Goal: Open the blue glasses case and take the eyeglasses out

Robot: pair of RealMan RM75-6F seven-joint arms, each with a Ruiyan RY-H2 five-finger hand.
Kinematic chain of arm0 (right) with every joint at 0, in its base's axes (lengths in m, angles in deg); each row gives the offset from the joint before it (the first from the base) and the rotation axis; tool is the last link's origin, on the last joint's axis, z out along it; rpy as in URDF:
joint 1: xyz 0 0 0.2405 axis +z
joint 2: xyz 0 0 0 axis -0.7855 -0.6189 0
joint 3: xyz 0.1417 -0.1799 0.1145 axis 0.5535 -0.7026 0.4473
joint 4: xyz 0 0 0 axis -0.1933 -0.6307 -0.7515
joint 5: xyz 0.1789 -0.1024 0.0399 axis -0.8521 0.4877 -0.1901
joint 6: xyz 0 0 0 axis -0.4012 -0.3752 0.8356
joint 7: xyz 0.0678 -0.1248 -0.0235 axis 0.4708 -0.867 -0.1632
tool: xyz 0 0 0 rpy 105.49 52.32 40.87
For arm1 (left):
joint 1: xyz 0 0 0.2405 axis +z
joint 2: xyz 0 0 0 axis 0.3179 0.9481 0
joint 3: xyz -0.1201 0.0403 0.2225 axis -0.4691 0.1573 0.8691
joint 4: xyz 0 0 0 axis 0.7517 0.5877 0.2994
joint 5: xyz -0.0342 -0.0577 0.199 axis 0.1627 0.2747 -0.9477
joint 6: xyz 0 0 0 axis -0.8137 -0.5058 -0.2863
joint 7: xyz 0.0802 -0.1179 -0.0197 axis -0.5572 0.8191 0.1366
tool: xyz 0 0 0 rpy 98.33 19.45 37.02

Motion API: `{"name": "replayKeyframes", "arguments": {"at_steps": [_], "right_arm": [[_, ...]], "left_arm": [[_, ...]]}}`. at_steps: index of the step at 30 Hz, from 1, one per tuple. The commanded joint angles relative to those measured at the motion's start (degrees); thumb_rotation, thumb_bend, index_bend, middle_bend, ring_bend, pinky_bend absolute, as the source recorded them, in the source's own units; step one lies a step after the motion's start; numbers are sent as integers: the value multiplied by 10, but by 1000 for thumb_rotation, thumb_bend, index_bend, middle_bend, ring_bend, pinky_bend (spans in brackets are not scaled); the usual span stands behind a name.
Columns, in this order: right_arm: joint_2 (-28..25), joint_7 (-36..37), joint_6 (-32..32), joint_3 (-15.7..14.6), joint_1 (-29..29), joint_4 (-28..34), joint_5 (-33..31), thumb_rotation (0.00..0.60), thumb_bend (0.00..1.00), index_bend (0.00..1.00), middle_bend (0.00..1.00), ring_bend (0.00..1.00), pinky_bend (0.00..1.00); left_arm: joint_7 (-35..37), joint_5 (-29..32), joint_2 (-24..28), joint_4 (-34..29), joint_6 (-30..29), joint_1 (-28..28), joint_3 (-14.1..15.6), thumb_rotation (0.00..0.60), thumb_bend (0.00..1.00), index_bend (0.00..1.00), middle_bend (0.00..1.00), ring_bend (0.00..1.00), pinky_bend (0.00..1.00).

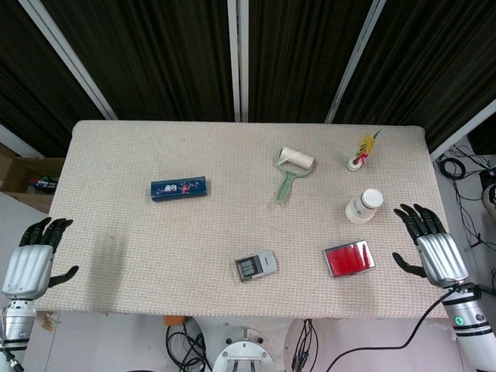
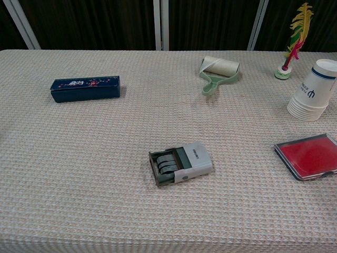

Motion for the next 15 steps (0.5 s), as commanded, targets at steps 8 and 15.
{"name": "replayKeyframes", "arguments": {"at_steps": [8,15], "right_arm": [[2,6,5,0,-1,-6,-5,600,192,120,101,0,107],[4,15,20,-3,-7,-12,3,600,198,121,101,0,107]], "left_arm": [[2,-4,1,-2,22,-21,-11,600,155,160,155,72,136],[34,-11,7,-13,86,-88,-48,600,155,158,154,72,138]]}}
